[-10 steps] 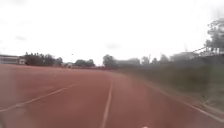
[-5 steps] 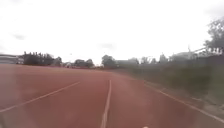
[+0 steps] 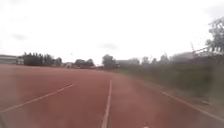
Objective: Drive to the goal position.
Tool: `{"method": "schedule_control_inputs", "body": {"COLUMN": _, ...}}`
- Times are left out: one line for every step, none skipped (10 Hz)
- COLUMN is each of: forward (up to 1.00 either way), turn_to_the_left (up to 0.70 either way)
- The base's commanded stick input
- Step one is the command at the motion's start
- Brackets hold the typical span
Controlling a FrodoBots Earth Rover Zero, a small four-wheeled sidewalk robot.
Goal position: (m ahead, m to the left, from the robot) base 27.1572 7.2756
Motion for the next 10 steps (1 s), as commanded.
{"method": "schedule_control_inputs", "body": {"forward": 0.70, "turn_to_the_left": 0.00}}
{"method": "schedule_control_inputs", "body": {"forward": 0.70, "turn_to_the_left": 0.00}}
{"method": "schedule_control_inputs", "body": {"forward": 0.70, "turn_to_the_left": 0.00}}
{"method": "schedule_control_inputs", "body": {"forward": 0.70, "turn_to_the_left": 0.00}}
{"method": "schedule_control_inputs", "body": {"forward": 0.70, "turn_to_the_left": 0.00}}
{"method": "schedule_control_inputs", "body": {"forward": 0.70, "turn_to_the_left": 0.00}}
{"method": "schedule_control_inputs", "body": {"forward": 0.70, "turn_to_the_left": 0.00}}
{"method": "schedule_control_inputs", "body": {"forward": 0.70, "turn_to_the_left": 0.00}}
{"method": "schedule_control_inputs", "body": {"forward": 0.70, "turn_to_the_left": 0.00}}
{"method": "schedule_control_inputs", "body": {"forward": 0.70, "turn_to_the_left": 0.00}}
